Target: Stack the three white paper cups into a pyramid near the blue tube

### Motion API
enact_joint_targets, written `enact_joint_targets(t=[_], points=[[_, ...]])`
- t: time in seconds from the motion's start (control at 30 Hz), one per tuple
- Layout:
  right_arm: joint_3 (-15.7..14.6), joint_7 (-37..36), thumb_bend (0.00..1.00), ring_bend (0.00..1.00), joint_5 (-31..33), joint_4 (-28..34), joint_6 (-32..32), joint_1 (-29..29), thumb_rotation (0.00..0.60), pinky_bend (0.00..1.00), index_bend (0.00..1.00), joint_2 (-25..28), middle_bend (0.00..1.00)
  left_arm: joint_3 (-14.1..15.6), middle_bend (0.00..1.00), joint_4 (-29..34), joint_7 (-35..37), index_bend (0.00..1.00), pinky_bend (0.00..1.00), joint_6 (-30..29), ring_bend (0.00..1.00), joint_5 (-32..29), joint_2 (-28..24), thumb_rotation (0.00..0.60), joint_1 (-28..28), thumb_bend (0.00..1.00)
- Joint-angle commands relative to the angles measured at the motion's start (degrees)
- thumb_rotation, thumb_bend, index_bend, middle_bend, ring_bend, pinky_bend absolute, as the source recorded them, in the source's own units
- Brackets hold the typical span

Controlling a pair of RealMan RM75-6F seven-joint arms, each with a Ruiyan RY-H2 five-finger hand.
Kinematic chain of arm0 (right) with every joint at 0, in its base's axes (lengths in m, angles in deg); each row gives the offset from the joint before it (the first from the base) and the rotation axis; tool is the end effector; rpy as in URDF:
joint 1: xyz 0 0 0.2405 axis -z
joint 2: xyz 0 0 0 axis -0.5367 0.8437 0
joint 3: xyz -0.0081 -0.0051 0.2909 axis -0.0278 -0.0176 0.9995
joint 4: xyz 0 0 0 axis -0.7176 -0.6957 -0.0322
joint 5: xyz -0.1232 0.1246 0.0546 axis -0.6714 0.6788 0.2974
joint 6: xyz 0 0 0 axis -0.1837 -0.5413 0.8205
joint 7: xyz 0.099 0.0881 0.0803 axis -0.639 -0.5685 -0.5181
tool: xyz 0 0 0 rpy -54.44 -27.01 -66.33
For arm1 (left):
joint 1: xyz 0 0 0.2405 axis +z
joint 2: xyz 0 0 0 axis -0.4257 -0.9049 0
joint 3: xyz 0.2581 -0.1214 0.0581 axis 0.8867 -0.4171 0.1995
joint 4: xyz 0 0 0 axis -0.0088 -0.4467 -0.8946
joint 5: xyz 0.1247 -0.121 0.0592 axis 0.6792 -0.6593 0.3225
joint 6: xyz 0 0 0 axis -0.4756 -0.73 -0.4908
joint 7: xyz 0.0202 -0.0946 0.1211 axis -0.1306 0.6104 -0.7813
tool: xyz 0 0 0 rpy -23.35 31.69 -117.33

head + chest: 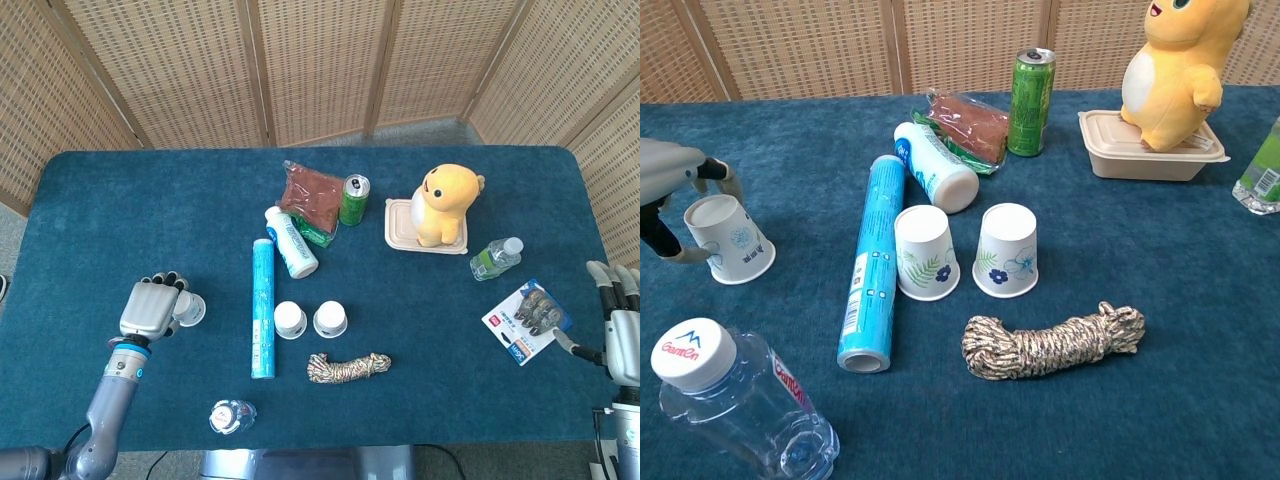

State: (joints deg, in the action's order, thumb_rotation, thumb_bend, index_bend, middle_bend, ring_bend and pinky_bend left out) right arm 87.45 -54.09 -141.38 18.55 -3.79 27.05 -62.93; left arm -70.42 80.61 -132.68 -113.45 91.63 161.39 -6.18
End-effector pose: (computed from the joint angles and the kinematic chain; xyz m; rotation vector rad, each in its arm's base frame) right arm -0.3360 -0.2134 0.2256 1.1858 -0.8881 1.0343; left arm -0.2417 0.3050 0.0486 -1.7087 -0.8274 -0.5157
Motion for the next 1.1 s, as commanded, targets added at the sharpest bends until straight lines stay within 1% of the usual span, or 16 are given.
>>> enact_joint_targets(t=[0.03, 0.23, 0.37, 0.53, 0.67, 0.83, 0.9, 1.0, 1.1], points=[[0.0, -0.1, 0.00, 0.00, 0.0, 0.0, 0.1, 0.0, 0.600, 0.00, 0.08, 0.0, 0.04, 0.0, 0.28, 0.4, 0.2, 0.32, 0.44, -0.1, 0.29, 0.1, -0.2, 0.600, -0.1, 0.30], [0.1, -0.5, 0.00, 0.00, -0.2, 0.1, 0.2, 0.1, 0.600, 0.00, 0.08, 0.2, 0.04, 0.3, 0.31, -0.3, -0.1, 0.35, 0.47, -0.1, 0.32, -0.4, 0.4, 0.600, -0.4, 0.32], [0.2, -0.6, 0.00, 0.00, -0.1, 0.1, 0.4, 0.1, 0.600, 0.00, 0.08, 0.2, 0.04, 0.4, 0.35, -1.3, 0.3, 0.39, 0.52, -0.4, 0.39, 0.0, 1.2, 0.600, -0.4, 0.37], [0.1, -0.9, 0.00, 0.00, -0.2, 0.0, 0.7, 0.0, 0.600, 0.00, 0.08, 0.2, 0.04, 0.0, 0.36, -0.5, 0.9, 0.40, 0.53, -1.2, 0.40, 0.4, 0.8, 0.600, -0.4, 0.37], [0.1, -0.7, 0.00, 0.00, -0.2, 0.0, 0.9, 0.0, 0.600, 0.00, 0.08, 0.1, 0.04, -0.5, 0.35, 2.2, 1.6, 0.39, 0.52, -1.7, 0.40, 1.3, -1.0, 0.600, -0.3, 0.37], [0.2, -0.6, 0.00, 0.00, 0.0, 0.0, 1.0, 0.0, 0.600, 0.00, 0.08, 0.0, 0.04, -1.5, 0.35, 8.0, 3.3, 0.40, 0.52, -1.8, 0.40, 2.3, -4.4, 0.600, -0.4, 0.37], [0.2, -0.7, 0.00, 0.00, 0.0, 0.0, 1.1, 0.0, 0.600, 0.00, 0.08, 0.0, 0.04, -2.4, 0.36, 10.7, 4.2, 0.40, 0.52, -1.6, 0.40, 2.2, -5.8, 0.600, -0.7, 0.37], [0.1, -0.7, 0.00, 0.00, 0.0, 0.0, 1.1, 0.1, 0.600, 0.00, 0.08, 0.0, 0.04, -3.4, 0.36, 12.8, 4.2, 0.41, 0.52, -1.3, 0.40, 3.1, -7.6, 0.600, -1.6, 0.37], [0.1, -0.7, 0.00, 0.00, -0.1, 0.1, 1.2, 0.1, 0.600, 0.00, 0.08, 0.0, 0.04, -4.1, 0.36, 14.2, 6.0, 0.41, 0.52, -0.1, 0.40, 5.2, -9.2, 0.600, -2.5, 0.37]])
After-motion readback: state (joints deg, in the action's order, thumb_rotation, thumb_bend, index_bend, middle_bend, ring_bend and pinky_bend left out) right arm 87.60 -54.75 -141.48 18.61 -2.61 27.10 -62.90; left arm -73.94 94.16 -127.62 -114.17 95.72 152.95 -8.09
